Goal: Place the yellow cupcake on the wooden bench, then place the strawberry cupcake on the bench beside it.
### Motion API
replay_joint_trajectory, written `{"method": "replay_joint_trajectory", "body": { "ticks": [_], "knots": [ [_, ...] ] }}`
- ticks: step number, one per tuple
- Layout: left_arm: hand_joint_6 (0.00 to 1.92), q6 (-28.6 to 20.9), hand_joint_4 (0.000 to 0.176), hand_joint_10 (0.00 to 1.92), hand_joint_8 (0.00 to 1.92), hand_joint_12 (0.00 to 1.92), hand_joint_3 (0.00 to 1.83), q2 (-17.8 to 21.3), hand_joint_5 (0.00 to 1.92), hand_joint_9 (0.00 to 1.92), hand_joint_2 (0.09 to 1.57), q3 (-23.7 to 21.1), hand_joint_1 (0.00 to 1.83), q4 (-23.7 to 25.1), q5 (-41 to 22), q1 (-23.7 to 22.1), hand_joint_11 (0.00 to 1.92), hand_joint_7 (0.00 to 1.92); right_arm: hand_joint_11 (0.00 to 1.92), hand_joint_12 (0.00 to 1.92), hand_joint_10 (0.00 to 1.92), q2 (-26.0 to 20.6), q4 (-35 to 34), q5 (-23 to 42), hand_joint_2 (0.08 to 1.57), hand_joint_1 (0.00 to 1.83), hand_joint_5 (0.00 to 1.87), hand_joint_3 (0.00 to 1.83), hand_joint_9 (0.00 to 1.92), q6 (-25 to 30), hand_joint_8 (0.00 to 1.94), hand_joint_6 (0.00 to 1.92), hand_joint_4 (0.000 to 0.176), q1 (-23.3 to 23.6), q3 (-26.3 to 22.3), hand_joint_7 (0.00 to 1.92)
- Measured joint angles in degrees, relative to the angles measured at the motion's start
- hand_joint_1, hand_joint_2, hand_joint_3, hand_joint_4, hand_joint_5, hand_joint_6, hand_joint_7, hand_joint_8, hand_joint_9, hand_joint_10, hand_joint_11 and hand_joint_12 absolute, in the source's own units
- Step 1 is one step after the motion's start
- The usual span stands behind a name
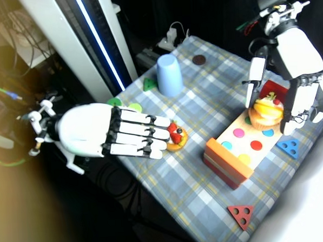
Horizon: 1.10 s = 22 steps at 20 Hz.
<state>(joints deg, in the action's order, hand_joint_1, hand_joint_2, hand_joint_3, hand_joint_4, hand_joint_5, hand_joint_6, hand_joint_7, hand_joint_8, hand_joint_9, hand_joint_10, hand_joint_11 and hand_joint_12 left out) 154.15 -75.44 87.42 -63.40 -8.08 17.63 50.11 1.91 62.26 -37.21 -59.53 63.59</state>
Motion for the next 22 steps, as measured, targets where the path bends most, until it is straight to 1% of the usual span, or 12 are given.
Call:
{"method": "replay_joint_trajectory", "body": {
  "ticks": [1, 3, 6, 9, 10, 11, 13, 15, 16, 19, 21, 22],
  "knots": [
    [0.00, -0.50, 0.170, 0.00, 0.00, 0.71, 0.00, 0.74, 0.25, 0.37, 1.10, -1.16, 0.58, 0.94, -0.44, 0.17, 0.00, 0.34, 0.23, 0.69, 0.01, 0.02, -0.04, -0.09, 1.31, 0.57, 0.40, 0.00, 0.48, -0.02, 0.00, 0.00, 0.006, 0.00, 0.02, 0.45],
    [0.00, -7.69, 0.176, 0.00, 0.00, 0.60, 0.00, 3.13, 0.17, 0.28, 0.97, -4.63, 0.70, 7.85, -1.70, 0.83, 0.00, 0.25, 0.22, 0.68, 0.01, 0.15, -0.13, -0.02, 1.30, 0.58, 0.40, 0.00, 0.48, 0.00, 0.00, 0.00, 0.007, 0.00, 0.04, 0.45],
    [0.00, -28.30, 0.176, 0.00, 0.00, 0.31, 0.00, 9.11, 0.00, 0.09, 0.94, -11.67, 0.55, 24.26, -5.88, 2.86, 0.00, 0.00, 0.17, 0.70, 0.00, 1.14, 0.00, -0.42, 1.21, 0.63, 0.42, 0.00, 0.46, 0.04, 0.00, 0.01, 0.007, 1.27, 0.76, 0.45],
    [0.00, -49.59, 0.176, 0.00, 0.00, 0.27, 0.01, 18.23, 0.00, 0.00, 0.85, -22.43, 0.67, 39.74, -19.15, 9.05, 0.00, 0.00, 0.04, 1.04, 0.01, 3.69, 1.88, -2.49, 1.06, 0.72, 0.40, 0.00, 0.45, 0.07, 0.00, 0.00, 0.060, 6.16, 2.82, 0.44],
    [0.00, -50.82, 0.176, 0.00, 0.00, 0.27, 0.01, 19.08, 0.00, 0.00, 0.85, -23.50, 0.67, 40.52, -20.44, 9.60, 0.00, 0.00, 0.04, 1.04, 0.01, 3.93, 2.29, -2.95, 1.06, 0.72, 0.40, 0.00, 0.45, 0.04, 0.00, 0.00, 0.060, 6.54, 3.02, 0.44],
    [0.00, -54.03, 0.176, 0.00, 0.00, 0.29, 0.00, 22.38, 0.00, 0.00, 0.80, -27.43, 0.81, 43.47, -24.37, 12.44, 0.00, 0.00, 0.07, 1.01, 0.01, 5.01, 3.58, -4.68, 1.04, 0.58, 0.41, 0.00, 0.48, 0.13, 0.00, 0.00, 0.025, 7.93, 3.91, 0.45],
    [0.00, -56.65, 0.176, 0.00, 0.00, 0.01, 0.00, 26.16, 0.00, 0.00, 0.74, -32.22, 0.89, 46.40, -29.51, 16.94, 0.00, 0.00, 0.09, 0.91, 0.00, 6.49, 5.03, -8.44, 0.99, 0.69, 0.35, 0.00, 0.46, 0.33, 0.00, 0.00, 0.071, 9.16, 4.96, 0.42],
    [0.00, -57.51, 0.176, 0.00, 0.00, 0.00, 0.00, 28.22, 0.00, 0.00, 0.75, -35.26, 0.89, 47.34, -32.85, 20.26, 0.00, 0.00, 0.11, 0.92, 0.01, 7.41, 5.75, -11.50, 1.00, 0.72, 0.35, 0.00, 0.48, 0.35, 0.01, 0.00, 0.081, 9.77, 5.73, 0.44],
    [0.00, -58.53, 0.176, 0.00, 0.00, 0.00, 0.01, 29.11, 0.00, 0.00, 0.78, -36.50, 0.94, 48.06, -34.38, 21.75, 0.00, 0.00, 0.06, 1.08, 0.01, 7.76, 6.01, -13.57, 1.01, 0.68, 0.36, 0.00, 0.52, 0.33, 0.00, 0.00, 0.117, 9.99, 6.21, 0.49],
    [0.00, -59.54, 0.176, 0.00, 0.00, 0.00, 0.01, 29.62, 0.00, 0.00, 0.80, -36.85, 0.98, 47.89, -38.51, 22.01, 0.00, 0.00, 0.10, 1.17, 0.02, 8.20, 5.86, -15.74, 1.00, 0.80, 0.43, 0.00, 0.61, 0.42, 0.01, 0.01, 0.112, 10.01, 7.19, 0.56],
    [0.00, -59.54, 0.176, 0.00, 0.00, 0.00, 0.01, 29.62, 0.00, 0.00, 0.81, -36.85, 0.95, 47.67, -39.08, 22.01, 0.00, 0.00, 0.02, 1.07, 0.00, 9.03, 6.36, -18.03, 1.04, 0.79, 0.43, 0.01, 0.47, 0.48, 0.00, 0.00, 0.162, 11.10, 7.93, 0.49],
    [0.00, -59.54, 0.176, 0.00, 0.00, 0.00, 0.01, 29.59, 0.00, 0.00, 0.81, -36.85, 0.95, 47.67, -38.97, 22.01, 0.00, 0.00, 0.02, 1.07, 0.00, 9.20, 6.91, -18.78, 1.04, 0.79, 0.43, 0.01, 0.47, 0.50, 0.00, 0.00, 0.162, 11.74, 8.02, 0.49]
  ]
}}
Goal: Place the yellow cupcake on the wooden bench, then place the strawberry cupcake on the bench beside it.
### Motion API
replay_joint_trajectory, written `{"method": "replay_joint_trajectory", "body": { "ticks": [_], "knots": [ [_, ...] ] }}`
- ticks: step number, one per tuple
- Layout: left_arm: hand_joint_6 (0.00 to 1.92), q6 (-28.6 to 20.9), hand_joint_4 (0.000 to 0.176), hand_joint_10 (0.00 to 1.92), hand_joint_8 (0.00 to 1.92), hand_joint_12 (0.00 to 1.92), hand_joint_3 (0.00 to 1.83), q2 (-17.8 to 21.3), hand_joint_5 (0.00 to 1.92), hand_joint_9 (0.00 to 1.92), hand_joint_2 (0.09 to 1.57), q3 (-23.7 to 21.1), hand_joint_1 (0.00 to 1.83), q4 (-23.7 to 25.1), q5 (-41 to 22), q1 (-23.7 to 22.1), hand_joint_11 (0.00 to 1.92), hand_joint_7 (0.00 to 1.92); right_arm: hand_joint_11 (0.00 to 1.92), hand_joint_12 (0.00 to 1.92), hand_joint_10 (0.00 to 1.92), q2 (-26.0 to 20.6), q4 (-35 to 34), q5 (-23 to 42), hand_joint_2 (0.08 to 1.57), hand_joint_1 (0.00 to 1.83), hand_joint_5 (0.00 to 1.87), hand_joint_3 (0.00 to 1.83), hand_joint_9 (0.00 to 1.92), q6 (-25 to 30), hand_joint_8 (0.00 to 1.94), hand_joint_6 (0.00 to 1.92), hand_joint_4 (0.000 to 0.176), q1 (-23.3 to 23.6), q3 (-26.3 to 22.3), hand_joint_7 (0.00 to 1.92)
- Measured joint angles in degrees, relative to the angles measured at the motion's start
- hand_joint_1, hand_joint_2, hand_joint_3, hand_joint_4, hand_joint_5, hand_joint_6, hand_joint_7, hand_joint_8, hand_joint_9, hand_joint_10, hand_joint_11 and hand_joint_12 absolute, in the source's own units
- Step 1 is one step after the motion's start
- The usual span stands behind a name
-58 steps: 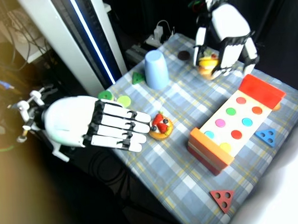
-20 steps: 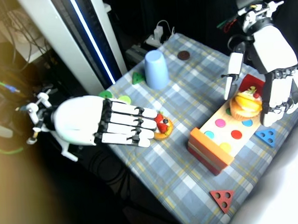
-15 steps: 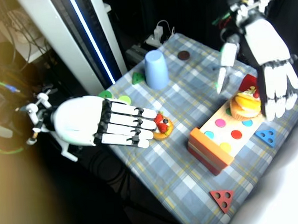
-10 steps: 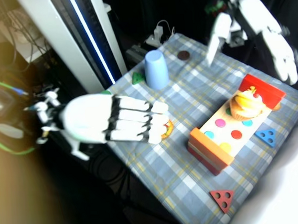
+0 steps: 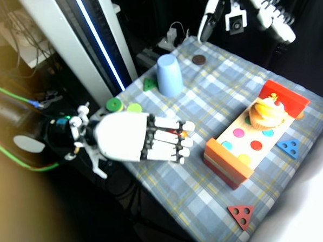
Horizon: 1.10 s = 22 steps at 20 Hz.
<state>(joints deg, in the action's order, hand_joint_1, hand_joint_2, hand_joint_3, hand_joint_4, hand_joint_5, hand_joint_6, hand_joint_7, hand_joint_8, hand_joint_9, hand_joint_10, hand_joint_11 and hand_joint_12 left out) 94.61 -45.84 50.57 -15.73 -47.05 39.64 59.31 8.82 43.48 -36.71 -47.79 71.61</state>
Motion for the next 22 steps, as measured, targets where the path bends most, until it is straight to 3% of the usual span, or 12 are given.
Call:
{"method": "replay_joint_trajectory", "body": {
  "ticks": [1, 2, 3, 4, 5, 6, 10, 11, 16, 19, 21, 22],
  "knots": [
    [0.00, 0.00, 0.176, 0.00, 0.00, 0.00, 0.01, 0.00, 0.00, 0.00, 0.81, 0.00, 0.90, -0.13, -0.02, 0.00, 0.00, 0.00, 0.06, 1.16, 0.02, 0.42, 0.81, -0.39, 1.06, 0.84, 0.53, 0.00, 0.55, 0.09, 0.01, 0.01, 0.115, 0.63, 0.20, 0.59],
    [0.00, 0.00, 0.176, 0.00, 0.00, 0.00, 0.01, 0.00, 0.00, 0.00, 0.81, 0.00, 0.90, -0.31, -0.09, 0.00, 0.00, 0.00, 0.06, 1.16, 0.02, 0.70, 1.25, -0.48, 1.06, 0.84, 0.53, 0.00, 0.55, 0.09, 0.01, 0.01, 0.115, 0.98, 0.28, 0.59],
    [0.00, 0.00, 0.176, 0.00, 0.00, 0.00, 0.01, 0.00, 0.00, 0.00, 0.82, 0.00, 0.87, -0.61, -0.15, 0.13, 0.00, 0.00, 0.24, 1.63, 1.11, 1.07, 1.68, -0.66, 1.01, 1.06, 0.71, 0.00, 0.52, 0.15, 0.18, 0.01, 0.056, 1.22, 0.55, 0.91],
    [0.00, 0.00, 0.176, 0.00, 0.00, 0.00, 0.01, 0.00, 0.00, 0.00, 0.82, 0.00, 0.87, -0.74, -0.07, 0.17, 0.00, 0.00, 0.30, 1.66, 1.20, 1.18, 1.77, -1.05, 1.00, 1.10, 0.76, 0.00, 0.56, 0.24, 0.22, 0.01, 0.037, 1.22, 0.55, 0.97],
    [0.00, 0.00, 0.176, 0.00, 0.00, 0.00, 0.01, 0.00, 0.00, 0.00, 0.81, 0.00, 0.88, -0.92, -0.09, 0.17, 0.00, 0.00, 0.25, 1.52, 0.92, 1.20, 1.66, -1.18, 1.06, 1.30, 0.84, 0.02, 0.57, 0.44, 0.79, 0.01, 0.023, 1.22, 0.66, 1.01],
    [0.00, 0.00, 0.176, 0.00, 0.00, 0.00, 0.01, 0.02, 0.00, 0.00, 0.82, 0.00, 0.86, -1.01, -0.13, 0.26, 0.00, 0.00, 0.31, 1.27, 0.67, 1.18, 1.64, -1.25, 1.06, 1.27, 0.95, 0.02, 0.72, 0.61, 0.81, 0.66, 0.000, 1.57, 0.81, 1.13],
    [0.00, 0.00, 0.176, 0.00, 0.00, 0.00, 0.01, 0.02, 0.00, 0.00, 0.83, 0.00, 0.84, -0.83, -0.17, 0.31, 0.00, 0.00, 0.33, 1.39, 0.63, 1.18, 1.38, -0.98, 1.10, 1.25, 0.96, 0.00, 0.83, 0.70, 0.96, 0.86, 0.000, 1.60, 1.16, 1.09],
    [0.00, -0.02, 0.176, 0.00, 0.00, 0.00, 0.01, 0.02, 0.00, 0.00, 0.84, 0.00, 0.81, -0.87, -0.17, 0.39, 0.00, 0.00, 0.51, 1.85, 1.44, 1.18, 1.42, -1.07, 1.12, 1.25, 0.93, 0.01, 0.76, 0.74, 1.09, 0.98, 0.000, 1.60, 1.16, 0.97],
    [0.00, 0.00, 0.176, 0.00, 0.00, 0.00, 0.00, 0.02, 0.00, 0.00, 0.83, 0.00, 0.84, -0.85, -0.11, 0.52, 0.00, 0.00, 0.66, 1.91, 1.75, 1.18, 2.45, -1.42, 1.10, 1.19, 1.02, 0.00, 0.81, 1.07, 1.42, 0.86, 0.000, 1.95, 1.25, 0.94],
    [0.00, 0.00, 0.176, 0.00, 0.00, 0.00, 0.00, 0.02, 0.00, 0.00, 0.83, -0.02, 0.79, -0.87, -0.22, 0.66, 0.00, 0.00, 0.48, 1.50, 1.07, 0.74, 5.64, -1.18, 1.17, 1.20, 0.81, 0.00, 0.76, 4.74, 1.14, 1.14, 0.000, 2.60, 1.36, 0.96],
    [0.00, 0.00, 0.176, 0.00, 0.00, 0.00, 0.00, 0.09, 0.00, 0.00, 0.83, -0.42, 0.79, -1.16, -0.20, 0.98, 0.00, 0.00, 0.44, 1.83, 1.38, -1.75, 8.35, 1.16, 1.18, 1.23, 0.87, 0.00, 0.67, 5.95, 1.38, 0.94, 0.000, 3.82, -0.59, 0.87],
    [0.00, -0.02, 0.176, 0.00, 0.00, 0.00, 0.00, 0.20, 0.00, 0.00, 0.83, -0.44, 0.80, -0.87, -0.24, 1.31, 0.00, 0.00, 0.51, 1.64, 1.15, -2.73, 9.03, 3.39, 1.18, 1.20, 0.88, 0.00, 0.71, 6.01, 1.29, 1.02, 0.000, 5.44, -1.11, 0.87]
  ]
}}
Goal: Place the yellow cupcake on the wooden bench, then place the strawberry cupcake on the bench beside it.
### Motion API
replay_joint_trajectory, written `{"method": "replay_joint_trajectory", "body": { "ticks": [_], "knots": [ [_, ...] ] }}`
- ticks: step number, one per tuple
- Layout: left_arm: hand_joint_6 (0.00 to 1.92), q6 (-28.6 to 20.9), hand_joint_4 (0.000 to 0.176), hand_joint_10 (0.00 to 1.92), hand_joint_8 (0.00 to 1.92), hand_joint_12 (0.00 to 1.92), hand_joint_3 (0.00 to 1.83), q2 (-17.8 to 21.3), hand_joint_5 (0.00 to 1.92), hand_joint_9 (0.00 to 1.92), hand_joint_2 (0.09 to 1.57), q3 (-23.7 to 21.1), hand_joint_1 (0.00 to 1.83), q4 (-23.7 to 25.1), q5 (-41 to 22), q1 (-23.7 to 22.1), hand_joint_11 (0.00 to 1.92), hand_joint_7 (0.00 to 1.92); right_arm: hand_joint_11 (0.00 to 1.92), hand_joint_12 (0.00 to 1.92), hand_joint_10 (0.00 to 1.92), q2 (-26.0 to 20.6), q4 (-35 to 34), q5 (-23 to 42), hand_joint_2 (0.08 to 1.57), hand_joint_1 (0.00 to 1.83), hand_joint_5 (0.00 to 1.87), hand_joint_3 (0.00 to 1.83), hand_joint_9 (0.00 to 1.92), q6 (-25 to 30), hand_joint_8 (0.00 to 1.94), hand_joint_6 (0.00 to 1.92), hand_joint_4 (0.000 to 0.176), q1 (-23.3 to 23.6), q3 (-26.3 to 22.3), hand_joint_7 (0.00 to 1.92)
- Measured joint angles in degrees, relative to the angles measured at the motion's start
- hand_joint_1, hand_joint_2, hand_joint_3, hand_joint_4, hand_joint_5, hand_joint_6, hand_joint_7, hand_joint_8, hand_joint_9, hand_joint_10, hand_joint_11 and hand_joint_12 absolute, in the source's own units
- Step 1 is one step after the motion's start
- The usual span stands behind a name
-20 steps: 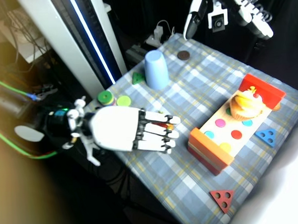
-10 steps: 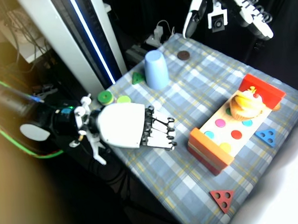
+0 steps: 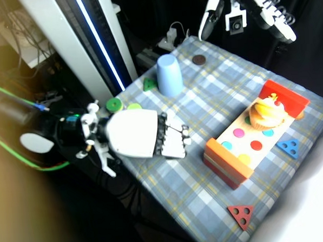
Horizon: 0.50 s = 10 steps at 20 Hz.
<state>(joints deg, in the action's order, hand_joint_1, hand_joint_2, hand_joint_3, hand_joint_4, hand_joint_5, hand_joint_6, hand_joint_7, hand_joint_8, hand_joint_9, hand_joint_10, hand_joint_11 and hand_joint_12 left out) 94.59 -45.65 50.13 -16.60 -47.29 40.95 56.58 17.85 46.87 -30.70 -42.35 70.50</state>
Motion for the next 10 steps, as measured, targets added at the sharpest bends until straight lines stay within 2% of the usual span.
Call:
{"method": "replay_joint_trajectory", "body": {
  "ticks": [1, 2, 3, 4, 5, 6, 7, 8, 9, 10],
  "knots": [
    [0.00, -0.13, 0.176, 0.00, 0.00, 0.00, 0.00, 0.17, 0.00, 0.00, 0.83, -0.33, 0.80, -0.31, -0.13, 0.33, 0.00, 0.00, 0.30, 1.52, 1.00, -0.72, -0.28, 3.06, 1.18, 1.18, 0.86, 0.00, 0.70, 0.02, 1.27, 1.09, 0.004, 1.55, -0.15, 0.86],
    [0.00, -0.26, 0.176, 0.00, 0.00, 0.00, 0.00, 0.22, 0.00, 0.00, 0.82, -0.33, 0.86, 0.11, -0.35, 0.74, 0.00, 0.00, 0.41, 1.84, 1.61, -1.31, -0.96, 6.21, 1.15, 1.15, 0.91, 0.00, 0.63, 0.00, 1.55, 1.06, 0.000, 3.39, -0.15, 0.71],
    [0.00, -0.70, 0.176, 0.00, 0.00, 0.00, 0.00, 0.24, 0.00, 0.00, 0.81, -0.33, 0.89, -0.15, -0.46, 0.85, 0.00, 0.00, 0.57, 1.91, 1.76, -1.51, -1.36, 8.31, 1.14, 1.12, 0.94, 0.00, 0.69, -0.22, 1.57, 1.03, 0.000, 5.07, -0.15, 0.75],
    [0.00, -0.83, 0.176, 0.00, 0.00, 0.00, 0.00, 0.33, 0.00, 0.00, 0.81, -0.33, 0.89, -0.35, -0.55, 1.09, 0.00, 0.00, 0.57, 1.91, 1.76, -1.51, -1.31, 9.18, 1.14, 1.12, 0.94, 0.00, 0.69, -0.61, 1.57, 1.03, 0.000, 6.10, -0.15, 0.75],
    [0.00, -0.87, 0.176, 0.00, 0.00, 0.00, 0.00, 0.48, 0.00, 0.00, 0.80, -0.33, 0.92, -0.35, -0.63, 1.16, 0.00, 0.00, 0.38, 1.92, 1.60, -1.31, -0.44, 9.60, 1.11, 1.24, 1.07, 0.00, 0.71, -1.79, 1.40, 0.67, 0.000, 8.24, -0.15, 0.91],
    [0.00, -0.94, 0.176, 0.00, 0.00, 0.00, 0.00, 0.48, 0.00, 0.00, 0.80, -0.33, 0.92, -0.39, -1.03, 1.33, 0.00, 0.00, 0.27, 1.67, 1.16, -0.72, -0.22, 9.68, 1.10, 1.23, 1.02, 0.00, 0.74, -2.99, 1.08, 0.82, 0.000, 9.79, -0.02, 1.01],
    [0.00, -1.01, 0.176, 0.00, 0.00, 0.00, 0.00, 0.48, 0.00, 0.00, 0.80, -0.33, 0.89, -0.39, -1.18, 1.42, 0.00, 0.00, 0.35, 1.53, 0.88, 0.33, -0.09, 9.57, 1.11, 1.22, 0.96, 0.00, 0.82, -4.00, 0.84, 1.06, 0.000, 11.34, 0.72, 1.06],
    [0.00, -1.01, 0.176, 0.00, 0.00, 0.00, 0.00, 0.48, 0.00, 0.00, 0.81, -0.33, 0.86, -0.33, -1.07, 1.42, 0.00, 0.00, 0.29, 1.33, 1.12, 1.88, -0.15, 8.13, 1.10, 1.34, 0.94, 0.00, 0.84, -5.35, 0.59, 1.16, 0.000, 13.92, 1.92, 1.16],
    [0.00, -1.01, 0.176, 0.00, 0.00, 0.00, 0.00, 0.48, 0.00, 0.00, 0.80, -0.33, 0.86, -0.31, -1.14, 1.42, 0.00, 0.00, 0.55, 1.29, 1.18, 3.78, -0.39, 5.68, 1.10, 1.37, 0.93, 0.00, 0.91, -6.99, 0.50, 1.12, 0.000, 16.59, 3.43, 1.17],
    [0.00, -1.01, 0.176, 0.00, 0.00, 0.00, 0.00, 0.48, 0.00, 0.00, 0.81, -0.33, 0.87, -0.31, -1.20, 1.42, 0.00, 0.00, 0.68, 1.42, 0.94, 4.92, -0.46, 3.98, 1.05, 1.28, 1.05, 0.00, 1.01, -7.76, 0.52, 0.91, 0.000, 18.12, 4.48, 1.22]
  ]
}}
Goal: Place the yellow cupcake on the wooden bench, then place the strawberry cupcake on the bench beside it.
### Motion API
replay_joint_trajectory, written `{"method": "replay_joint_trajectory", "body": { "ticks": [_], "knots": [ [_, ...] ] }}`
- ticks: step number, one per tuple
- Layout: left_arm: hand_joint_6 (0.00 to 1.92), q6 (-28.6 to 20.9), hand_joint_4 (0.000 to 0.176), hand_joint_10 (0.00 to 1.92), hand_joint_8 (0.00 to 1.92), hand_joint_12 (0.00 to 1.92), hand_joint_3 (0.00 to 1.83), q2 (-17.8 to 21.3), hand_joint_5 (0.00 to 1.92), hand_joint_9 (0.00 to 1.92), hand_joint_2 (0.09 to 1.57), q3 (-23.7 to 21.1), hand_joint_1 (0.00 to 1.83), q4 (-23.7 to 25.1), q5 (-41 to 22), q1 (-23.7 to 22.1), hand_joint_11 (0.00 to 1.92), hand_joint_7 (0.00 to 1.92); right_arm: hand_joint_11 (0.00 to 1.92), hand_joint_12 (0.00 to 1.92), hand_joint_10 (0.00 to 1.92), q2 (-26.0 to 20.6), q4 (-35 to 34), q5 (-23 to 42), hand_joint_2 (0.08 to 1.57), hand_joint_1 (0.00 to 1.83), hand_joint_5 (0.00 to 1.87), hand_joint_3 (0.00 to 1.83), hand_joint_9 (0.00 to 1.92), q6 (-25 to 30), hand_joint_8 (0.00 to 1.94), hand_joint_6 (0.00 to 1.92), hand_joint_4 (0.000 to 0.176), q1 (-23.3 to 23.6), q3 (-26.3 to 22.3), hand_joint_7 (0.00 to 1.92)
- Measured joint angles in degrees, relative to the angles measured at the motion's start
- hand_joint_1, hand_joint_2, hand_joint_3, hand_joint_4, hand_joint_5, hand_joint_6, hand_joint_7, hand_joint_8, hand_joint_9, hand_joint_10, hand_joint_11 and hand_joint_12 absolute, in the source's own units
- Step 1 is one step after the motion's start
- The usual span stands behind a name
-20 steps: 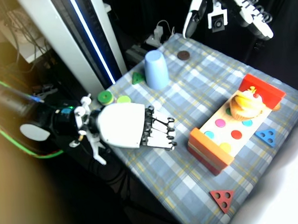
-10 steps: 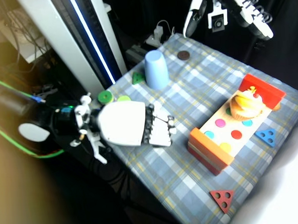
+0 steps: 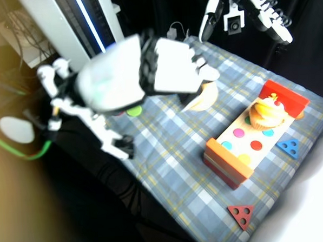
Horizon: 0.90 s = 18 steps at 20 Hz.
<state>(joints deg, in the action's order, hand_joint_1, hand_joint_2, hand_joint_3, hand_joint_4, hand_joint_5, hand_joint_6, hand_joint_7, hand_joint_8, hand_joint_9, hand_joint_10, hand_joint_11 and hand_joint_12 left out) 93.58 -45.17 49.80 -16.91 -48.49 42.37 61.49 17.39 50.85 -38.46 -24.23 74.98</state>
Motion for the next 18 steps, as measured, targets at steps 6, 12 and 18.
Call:
{"method": "replay_joint_trajectory", "body": {
  "ticks": [6, 12, 18],
  "knots": [
    [0.00, -0.02, 0.176, 0.00, 0.00, 0.00, 0.00, -0.02, 0.01, 0.00, 0.81, 0.20, 0.88, 0.44, 0.07, 0.00, 0.00, 0.00, 0.87, 1.35, 0.89, 9.97, -0.39, -17.18, 1.01, 1.29, 1.16, 0.00, 1.15, -0.35, 0.26, 0.69, 0.000, 2.82, 9.84, 1.37],
    [0.01, -0.02, 0.176, 0.00, 0.00, 0.00, 0.00, -0.02, 0.04, 0.00, 0.80, 0.24, 0.87, 0.90, 0.20, 0.00, 0.00, 0.00, 0.87, 1.84, 1.51, 14.60, -0.55, -23.41, 1.01, 1.28, 1.25, 0.00, 1.01, -0.24, 0.67, 0.39, 0.000, 2.97, 14.14, 1.26],
    [0.01, -0.02, 0.176, 0.00, 0.00, 0.00, 0.00, -0.09, 0.05, 0.00, 0.82, 0.26, 0.82, 0.92, 0.42, 0.00, 0.00, 0.01, 1.07, 1.62, 1.22, 15.43, 0.20, -25.57, 0.99, 1.29, 1.19, 0.00, 1.15, -0.22, 0.23, 0.57, 0.000, 2.99, 14.60, 1.45]
  ]
}}
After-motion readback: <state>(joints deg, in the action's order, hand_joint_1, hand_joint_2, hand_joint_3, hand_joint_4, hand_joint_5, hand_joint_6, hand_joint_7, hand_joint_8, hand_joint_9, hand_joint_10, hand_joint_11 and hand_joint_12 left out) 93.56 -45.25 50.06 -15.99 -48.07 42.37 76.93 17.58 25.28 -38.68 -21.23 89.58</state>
